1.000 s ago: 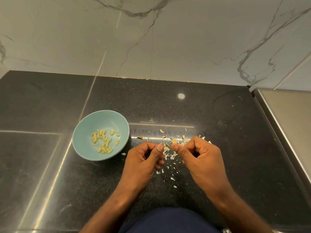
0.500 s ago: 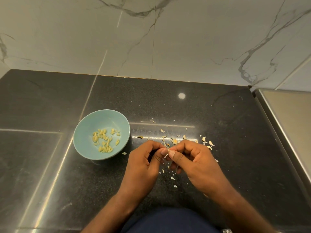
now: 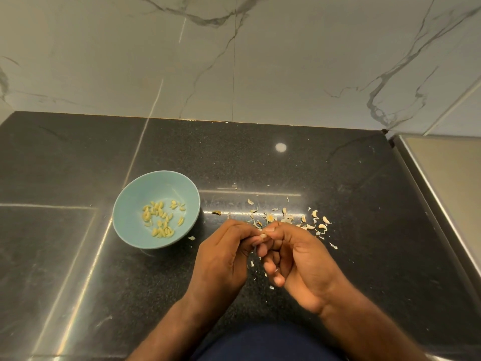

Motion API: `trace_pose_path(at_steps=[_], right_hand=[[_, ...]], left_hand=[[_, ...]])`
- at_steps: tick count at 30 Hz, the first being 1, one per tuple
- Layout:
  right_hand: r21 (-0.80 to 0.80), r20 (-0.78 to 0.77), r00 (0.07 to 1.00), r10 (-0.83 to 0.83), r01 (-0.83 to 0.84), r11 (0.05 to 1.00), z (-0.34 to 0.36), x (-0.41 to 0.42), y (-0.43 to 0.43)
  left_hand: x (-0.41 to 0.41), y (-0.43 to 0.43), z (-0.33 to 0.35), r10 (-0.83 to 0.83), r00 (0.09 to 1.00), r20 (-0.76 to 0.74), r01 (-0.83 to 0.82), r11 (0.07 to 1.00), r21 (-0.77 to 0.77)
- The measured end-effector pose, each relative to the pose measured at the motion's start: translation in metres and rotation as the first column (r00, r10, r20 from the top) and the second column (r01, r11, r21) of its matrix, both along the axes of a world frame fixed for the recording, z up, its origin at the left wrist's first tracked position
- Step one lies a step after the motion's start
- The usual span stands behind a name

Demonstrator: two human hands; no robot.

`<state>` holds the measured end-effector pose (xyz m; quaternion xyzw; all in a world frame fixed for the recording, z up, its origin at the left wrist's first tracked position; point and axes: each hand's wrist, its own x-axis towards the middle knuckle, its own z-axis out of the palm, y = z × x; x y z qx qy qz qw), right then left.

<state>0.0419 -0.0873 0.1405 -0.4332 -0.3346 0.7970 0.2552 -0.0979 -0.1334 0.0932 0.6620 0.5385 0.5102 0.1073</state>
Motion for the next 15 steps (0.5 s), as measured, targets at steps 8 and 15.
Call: trace_pose_path(at_steps=[8,15], right_hand=[[0.359,0.231,0.955,-0.186,0.094,0.929,-0.008,0.007,0.001],[0.559,0.404,0.905,-0.133,-0.13,0.819,-0.014,0.012,0.003]], left_hand=[[0.001,0.0,0.002,0.062,0.915,0.398,0.02,0.98,-0.2],[0.001,0.004,-0.006,0.132,0.791,0.598,0.097,0.937,-0.336]])
